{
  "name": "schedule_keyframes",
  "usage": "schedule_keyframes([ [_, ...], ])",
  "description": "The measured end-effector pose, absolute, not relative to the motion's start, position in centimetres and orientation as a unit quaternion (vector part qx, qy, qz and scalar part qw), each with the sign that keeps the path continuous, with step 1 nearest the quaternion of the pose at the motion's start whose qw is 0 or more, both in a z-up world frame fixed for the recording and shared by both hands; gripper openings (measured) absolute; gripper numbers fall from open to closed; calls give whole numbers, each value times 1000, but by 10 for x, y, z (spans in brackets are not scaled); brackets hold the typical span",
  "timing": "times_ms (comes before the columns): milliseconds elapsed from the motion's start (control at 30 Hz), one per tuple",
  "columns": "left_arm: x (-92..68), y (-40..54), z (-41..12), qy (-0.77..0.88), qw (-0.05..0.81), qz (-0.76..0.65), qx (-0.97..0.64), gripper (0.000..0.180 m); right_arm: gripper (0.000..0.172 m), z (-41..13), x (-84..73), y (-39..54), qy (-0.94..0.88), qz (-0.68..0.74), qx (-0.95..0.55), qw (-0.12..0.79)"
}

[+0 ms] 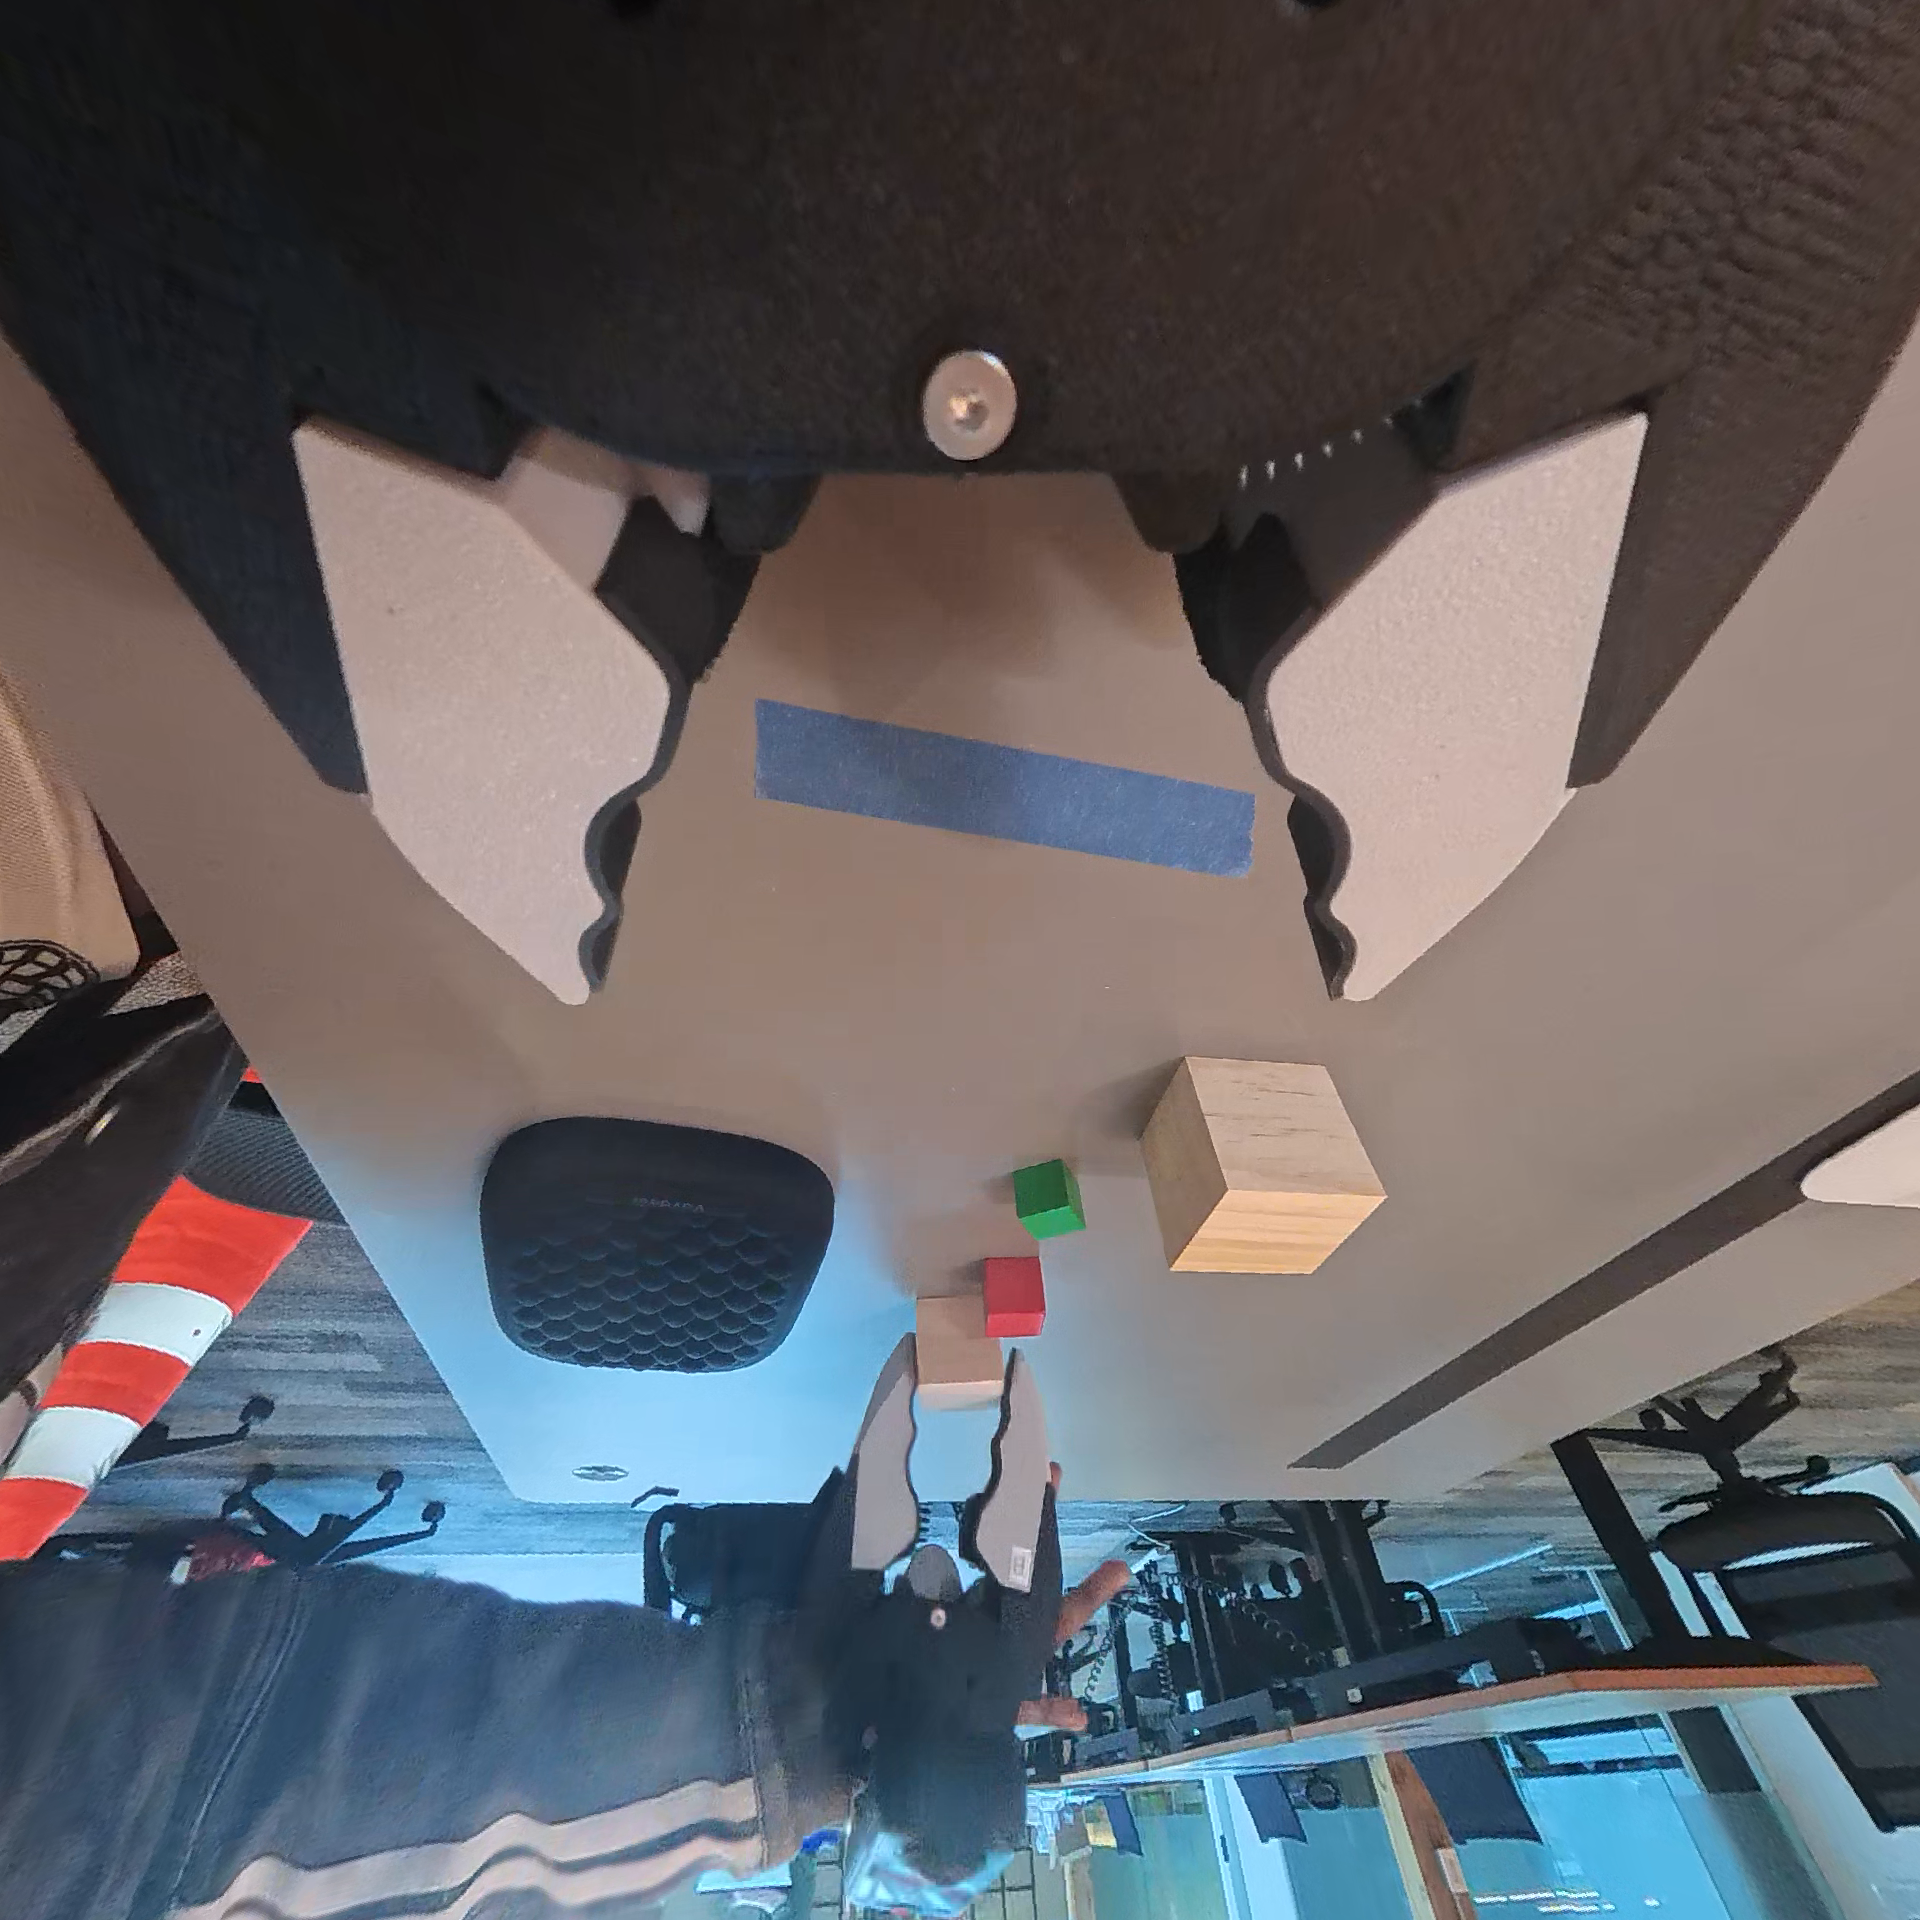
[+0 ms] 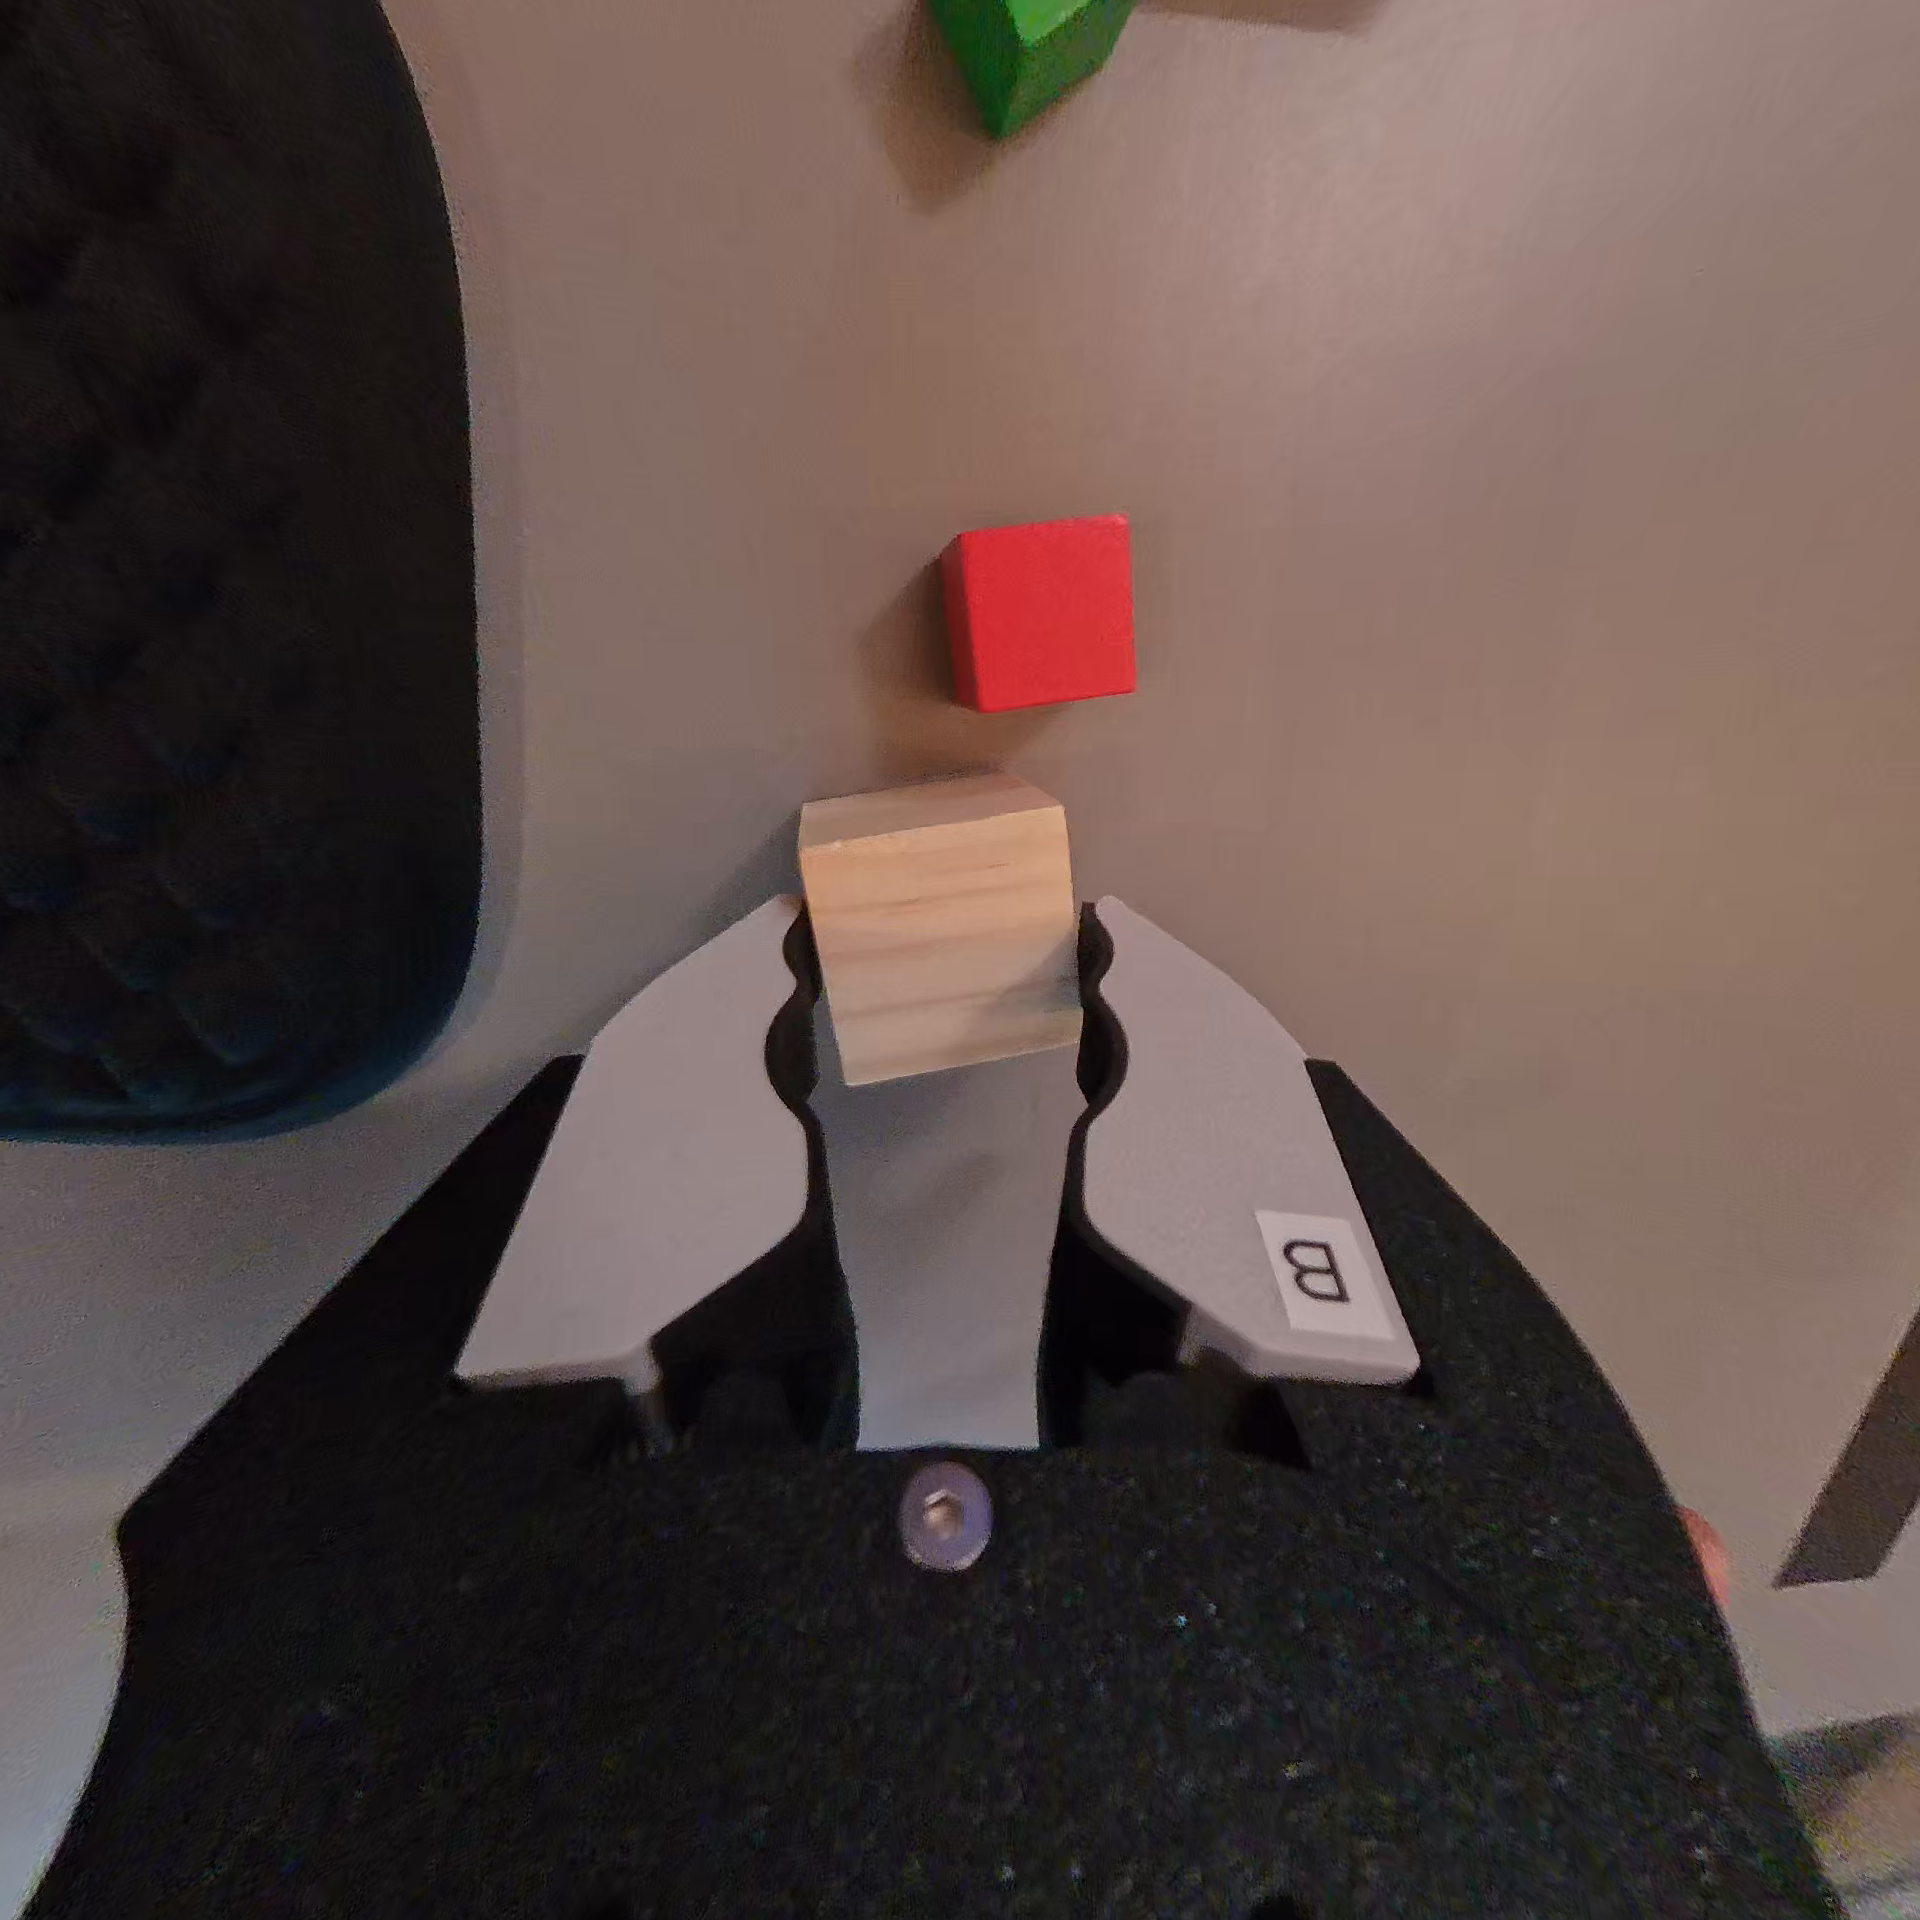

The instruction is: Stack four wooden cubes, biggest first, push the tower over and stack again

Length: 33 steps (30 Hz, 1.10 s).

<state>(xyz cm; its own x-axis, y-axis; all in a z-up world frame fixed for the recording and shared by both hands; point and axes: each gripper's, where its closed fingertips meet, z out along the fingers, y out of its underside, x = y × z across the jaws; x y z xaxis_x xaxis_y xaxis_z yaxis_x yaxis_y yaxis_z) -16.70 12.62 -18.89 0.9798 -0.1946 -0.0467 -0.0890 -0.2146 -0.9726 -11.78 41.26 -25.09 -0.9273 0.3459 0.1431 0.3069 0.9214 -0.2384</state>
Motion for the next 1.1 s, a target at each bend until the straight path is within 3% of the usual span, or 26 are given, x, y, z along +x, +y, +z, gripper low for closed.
schedule_keyframes([
  [400, -192, 128, -184, 5, 636, -20, -772, 129, 47, -170, -198, 316, -948, 206, -199, 136],
  [600, -212, 125, -179, -62, 650, -12, -757, 132, 47, -177, -232, 273, -959, 171, -189, 122],
  [1100, -203, 127, -182, -30, 643, 0, -766, 135, 47, -199, -247, 270, -962, 119, -222, 108],
])
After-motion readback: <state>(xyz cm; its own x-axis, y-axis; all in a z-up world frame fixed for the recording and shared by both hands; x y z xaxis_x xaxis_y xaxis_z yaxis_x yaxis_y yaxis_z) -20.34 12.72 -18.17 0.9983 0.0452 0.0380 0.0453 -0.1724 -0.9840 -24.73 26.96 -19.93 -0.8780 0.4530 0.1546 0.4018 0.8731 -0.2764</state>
